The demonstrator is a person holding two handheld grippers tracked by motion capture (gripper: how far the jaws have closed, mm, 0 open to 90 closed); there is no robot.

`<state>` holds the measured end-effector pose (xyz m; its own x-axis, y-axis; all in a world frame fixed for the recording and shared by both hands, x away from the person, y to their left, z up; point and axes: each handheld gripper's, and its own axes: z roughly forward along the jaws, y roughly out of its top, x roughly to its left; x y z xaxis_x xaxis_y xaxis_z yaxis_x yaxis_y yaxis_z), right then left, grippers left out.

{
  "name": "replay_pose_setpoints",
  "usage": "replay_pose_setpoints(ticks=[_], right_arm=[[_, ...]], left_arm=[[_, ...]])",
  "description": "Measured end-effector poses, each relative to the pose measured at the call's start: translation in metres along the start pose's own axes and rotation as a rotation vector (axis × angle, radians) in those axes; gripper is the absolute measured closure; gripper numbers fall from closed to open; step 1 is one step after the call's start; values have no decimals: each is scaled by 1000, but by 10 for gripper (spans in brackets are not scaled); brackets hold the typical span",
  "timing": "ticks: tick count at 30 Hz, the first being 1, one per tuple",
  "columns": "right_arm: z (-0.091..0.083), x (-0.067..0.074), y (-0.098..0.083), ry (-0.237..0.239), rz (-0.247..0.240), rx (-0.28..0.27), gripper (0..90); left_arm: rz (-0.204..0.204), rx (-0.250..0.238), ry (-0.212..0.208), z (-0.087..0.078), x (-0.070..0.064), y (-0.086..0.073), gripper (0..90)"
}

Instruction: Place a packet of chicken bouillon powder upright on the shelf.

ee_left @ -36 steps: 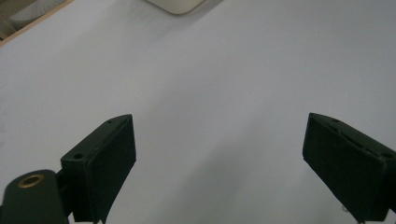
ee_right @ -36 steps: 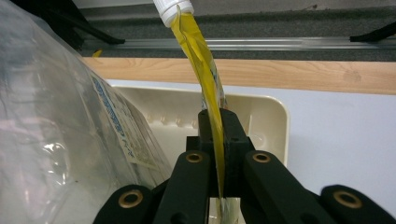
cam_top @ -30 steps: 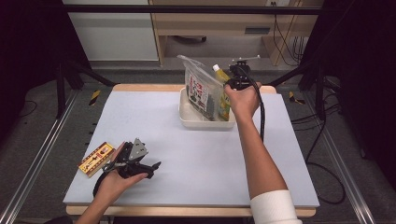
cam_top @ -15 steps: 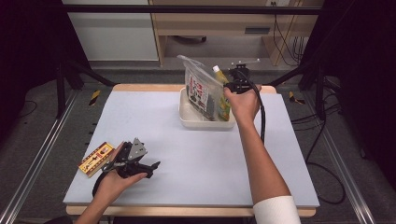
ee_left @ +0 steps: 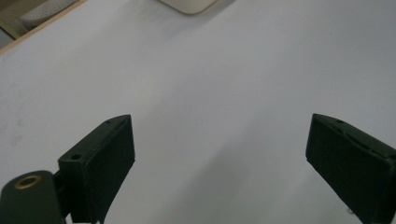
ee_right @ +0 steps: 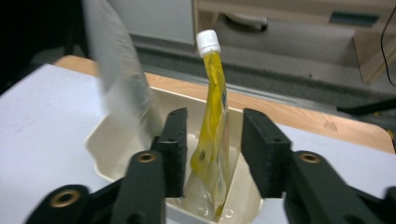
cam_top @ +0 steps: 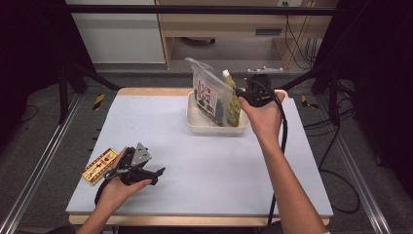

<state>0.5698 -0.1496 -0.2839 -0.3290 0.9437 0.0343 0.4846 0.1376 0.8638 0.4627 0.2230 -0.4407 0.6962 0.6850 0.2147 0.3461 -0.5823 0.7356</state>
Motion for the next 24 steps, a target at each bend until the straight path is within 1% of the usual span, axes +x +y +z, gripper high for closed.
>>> replay_pose_setpoints(ticks=[2, 4, 6, 7, 8, 11, 12, 13, 14, 16, 18, 20, 22, 23, 24], right_arm=[[-12, 2, -10, -7, -33, -31, 511], [-21, 3, -22, -3, -56, -54, 446], [-26, 3, -35, -7, -73, -57, 393], [-29, 4, -42, -17, -88, -55, 390], [-31, 4, -48, -24, -92, -59, 380], [-36, 4, -69, -18, -85, -85, 342], [-37, 4, -77, -19, -86, -95, 324], [-36, 5, -85, -23, -90, -104, 296], [-35, 6, -92, -24, -94, -105, 272], [-32, 8, -107, -28, -99, -112, 254], [-28, 10, -121, -40, -91, -106, 236], [-24, 10, -134, -33, -82, -103, 220], [-18, 9, -144, -37, -72, -72, 200], [-16, 9, -148, -44, -71, -60, 196], [-15, 9, -150, -39, -69, -53, 188]], left_arm=[[1, 3, -2, 0, 0, 0, 74], [11, 6, -3, 0, 0, 0, 67], [12, 11, -6, 0, 1, -1, 61], [12, 11, -11, 0, 1, -1, 60], [12, 8, -15, 0, 1, -1, 56], [16, 12, -16, -2, 2, -1, 53], [11, 8, -18, -2, 3, -2, 52], [2, 4, -16, -3, 3, -2, 52], [6, 9, -15, -3, 4, -2, 53], [-2, 5, -16, -4, 5, -2, 52], [3, 8, -22, -6, 5, -2, 53], [0, 5, -22, -7, 6, -2, 54], [0, 3, -19, -8, 8, -2, 54], [-1, -2, -10, -9, 8, -1, 55], [0, -6, -5, -10, 9, -1, 56]])
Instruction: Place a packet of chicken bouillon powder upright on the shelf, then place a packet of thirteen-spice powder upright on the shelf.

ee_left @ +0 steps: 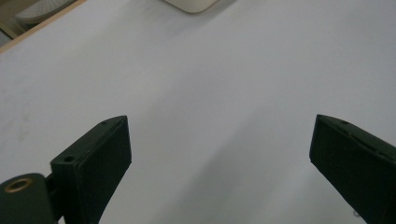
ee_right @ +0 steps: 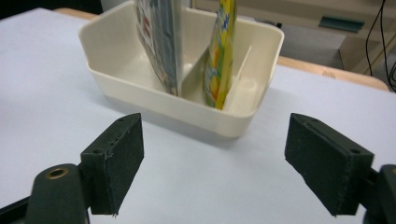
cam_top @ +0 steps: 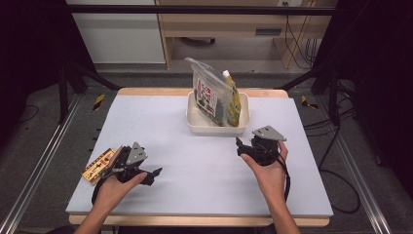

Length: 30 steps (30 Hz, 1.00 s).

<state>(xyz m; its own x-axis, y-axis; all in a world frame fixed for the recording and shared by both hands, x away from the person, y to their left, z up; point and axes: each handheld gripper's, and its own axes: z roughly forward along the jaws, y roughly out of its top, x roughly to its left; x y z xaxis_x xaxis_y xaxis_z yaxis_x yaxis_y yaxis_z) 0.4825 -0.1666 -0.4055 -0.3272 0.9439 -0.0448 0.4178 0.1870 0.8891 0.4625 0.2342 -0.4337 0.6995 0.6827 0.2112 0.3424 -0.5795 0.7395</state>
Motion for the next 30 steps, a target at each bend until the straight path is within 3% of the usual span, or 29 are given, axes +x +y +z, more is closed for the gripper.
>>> replay_pose_setpoints(ticks=[5, 9, 13, 16, 23, 26, 30], right_arm=[[1, 1, -9, 11, -49, 26, 157], [3, 2, -16, 25, -55, 60, 158], [2, 1, -19, 23, -53, 74, 174], [0, -1, -19, 28, -50, 65, 194], [0, -1, -23, 47, -83, 63, 185], [-1, -3, -26, 53, -96, 39, 186], [1, -4, -31, 57, -124, 26, 179]], left_arm=[[-7, -10, 27, -5, 5, 1, 58], [-7, -22, 61, -11, 11, 3, 62], [-25, -5, 100, -24, 21, 6, 66], [-46, 26, 122, -34, 30, 8, 72], [-69, 171, 139, -48, 50, 7, 78], [-85, 178, 129, -56, 61, 7, 86], [-128, 240, 89, -61, 72, 1, 88]])
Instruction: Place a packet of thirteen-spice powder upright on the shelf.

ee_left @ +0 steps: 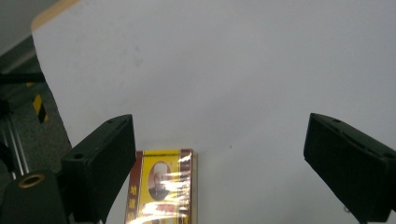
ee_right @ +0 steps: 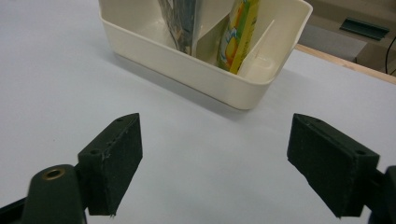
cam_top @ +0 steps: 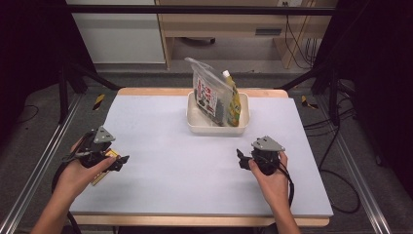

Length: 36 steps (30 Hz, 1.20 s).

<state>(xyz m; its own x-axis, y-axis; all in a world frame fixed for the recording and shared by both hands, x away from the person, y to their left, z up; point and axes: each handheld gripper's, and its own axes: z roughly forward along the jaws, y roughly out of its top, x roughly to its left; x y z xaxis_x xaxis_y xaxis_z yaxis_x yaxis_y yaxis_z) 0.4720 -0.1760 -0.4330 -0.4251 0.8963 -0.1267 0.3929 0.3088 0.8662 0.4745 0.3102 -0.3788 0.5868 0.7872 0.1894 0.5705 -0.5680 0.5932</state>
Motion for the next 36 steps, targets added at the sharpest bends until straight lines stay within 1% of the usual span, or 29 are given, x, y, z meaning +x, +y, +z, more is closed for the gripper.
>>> replay_pose_setpoints(ticks=[2, 3, 6, 9, 11, 14, 17, 20, 22, 25, 26, 28, 32, 33, 36], right_arm=[[1, 0, 0, 11, 2, 0, 179], [1, 0, 0, 15, 2, 1, 179], [1, 2, 0, 24, -4, -2, 180], [1, 3, 0, 35, -5, 0, 180], [1, 2, 1, 38, -7, 0, 180], [1, 1, 0, 41, -3, 5, 180], [2, 1, 0, 40, -1, 19, 178], [3, 1, 0, 42, 2, 22, 177], [3, 2, -1, 45, 2, 27, 176], [5, 4, -1, 51, -3, 36, 174], [5, 4, -1, 53, -3, 40, 174], [6, 5, -1, 56, -5, 43, 173], [6, 6, -2, 58, -7, 55, 172], [6, 6, -2, 59, -9, 56, 172], [7, 6, -2, 61, -6, 57, 172]], left_arm=[[2, 46, -7, 1, 5, -4, 86], [-6, 62, -15, 1, 7, -6, 86], [-27, 89, -35, 0, 15, -11, 87], [-38, 104, -31, -3, 21, -15, 97], [-49, 117, -47, -4, 23, -19, 106], [-41, 157, -67, -3, 25, -25, 113], [-34, 203, -71, 1, 29, -31, 120], [-51, 227, -80, 5, 34, -36, 133], [-65, 252, -80, 9, 37, -38, 135], [-65, 299, -60, 15, 39, -40, 138], [-67, 311, -59, 18, 39, -40, 138], [-79, 329, -57, 22, 41, -40, 141], [-80, 376, -51, 28, 45, -41, 155], [-87, 381, -48, 29, 46, -41, 160], [-74, 417, -42, 32, 50, -42, 160]])
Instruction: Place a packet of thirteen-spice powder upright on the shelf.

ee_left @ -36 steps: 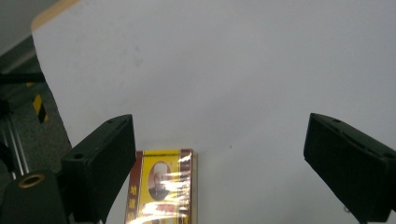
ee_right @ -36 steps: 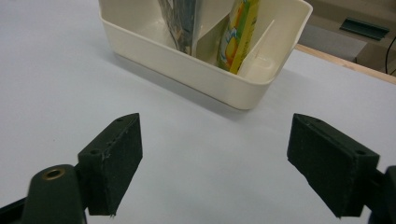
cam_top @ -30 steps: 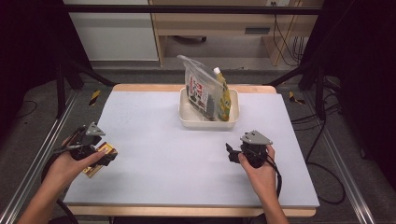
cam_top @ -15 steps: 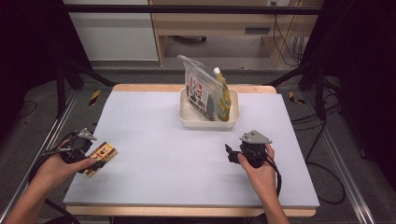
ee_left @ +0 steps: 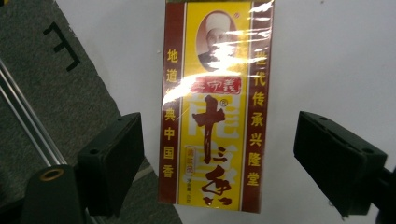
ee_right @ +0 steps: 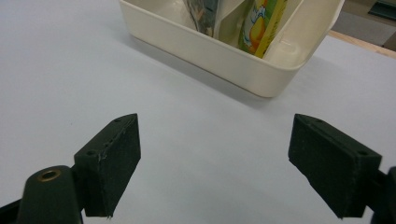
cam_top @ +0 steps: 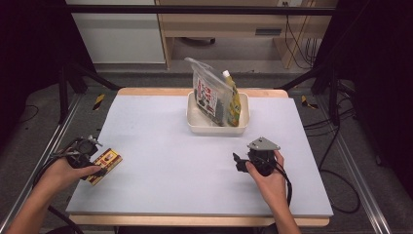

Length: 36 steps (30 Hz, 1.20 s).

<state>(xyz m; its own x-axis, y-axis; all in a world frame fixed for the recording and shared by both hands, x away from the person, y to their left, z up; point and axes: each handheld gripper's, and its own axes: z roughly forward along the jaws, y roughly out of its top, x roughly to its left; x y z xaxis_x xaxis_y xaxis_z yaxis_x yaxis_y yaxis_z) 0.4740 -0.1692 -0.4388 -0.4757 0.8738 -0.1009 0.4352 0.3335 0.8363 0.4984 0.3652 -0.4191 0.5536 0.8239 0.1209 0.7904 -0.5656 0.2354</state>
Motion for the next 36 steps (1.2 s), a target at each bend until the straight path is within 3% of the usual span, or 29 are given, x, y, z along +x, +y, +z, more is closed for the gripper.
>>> replay_pose_setpoints(ticks=[7, 17, 24, 30, 36], right_arm=[[1, 1, -1, 7, 0, 11, 169], [2, 3, -1, 19, -4, 16, 166], [2, 3, -1, 20, 1, 17, 163], [1, 3, 0, 17, -1, 7, 163], [1, 3, 0, 20, 1, 10, 162]], left_arm=[[9, 53, -14, 9, 5, 2, 191], [33, 90, -28, 17, 2, 6, 277], [59, 113, -1, 18, -2, 8, 308], [99, 67, 2, 9, -10, 14, 323], [168, 12, 26, 2, -24, 28, 326]])
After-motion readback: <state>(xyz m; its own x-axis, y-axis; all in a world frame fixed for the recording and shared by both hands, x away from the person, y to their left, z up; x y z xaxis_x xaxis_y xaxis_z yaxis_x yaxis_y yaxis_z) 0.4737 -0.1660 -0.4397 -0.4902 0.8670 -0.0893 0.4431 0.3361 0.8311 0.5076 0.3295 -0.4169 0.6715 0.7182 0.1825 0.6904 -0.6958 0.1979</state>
